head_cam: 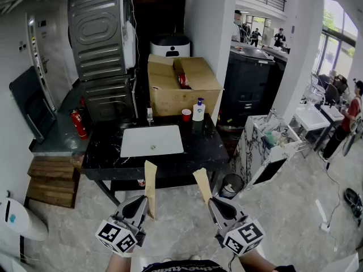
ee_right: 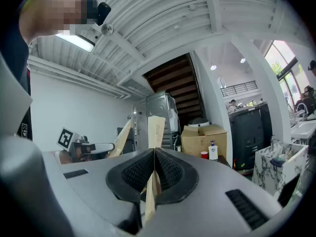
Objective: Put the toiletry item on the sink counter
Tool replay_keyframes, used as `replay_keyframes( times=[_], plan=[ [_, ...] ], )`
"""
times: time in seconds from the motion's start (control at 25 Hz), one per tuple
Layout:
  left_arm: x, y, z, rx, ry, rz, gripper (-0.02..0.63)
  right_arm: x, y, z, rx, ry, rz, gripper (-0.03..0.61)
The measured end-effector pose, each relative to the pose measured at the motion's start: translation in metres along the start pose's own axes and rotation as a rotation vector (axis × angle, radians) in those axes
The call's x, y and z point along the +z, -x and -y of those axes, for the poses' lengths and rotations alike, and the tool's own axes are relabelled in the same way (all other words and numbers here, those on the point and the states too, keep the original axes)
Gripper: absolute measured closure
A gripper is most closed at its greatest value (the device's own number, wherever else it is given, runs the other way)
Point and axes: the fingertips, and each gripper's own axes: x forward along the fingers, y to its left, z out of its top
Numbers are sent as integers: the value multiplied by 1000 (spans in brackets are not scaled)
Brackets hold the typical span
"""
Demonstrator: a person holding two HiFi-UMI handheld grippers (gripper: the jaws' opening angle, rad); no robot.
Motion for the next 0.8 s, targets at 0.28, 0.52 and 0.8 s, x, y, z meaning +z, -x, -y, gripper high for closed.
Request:
replay_keyframes(
  times=[0.28, 0.52, 0.8],
  plan=[
    [-3, 0, 2, 2, 6, 0, 597, -3, 2, 1, -3, 4, -5, 535],
    [-7, -4, 6, 1, 7, -5, 597, -2, 6, 9, -9, -5, 4, 535],
    [-13, -21, 17, 0, 19, -13, 597, -1, 18, 28, -22, -26, 4, 538]
  ],
)
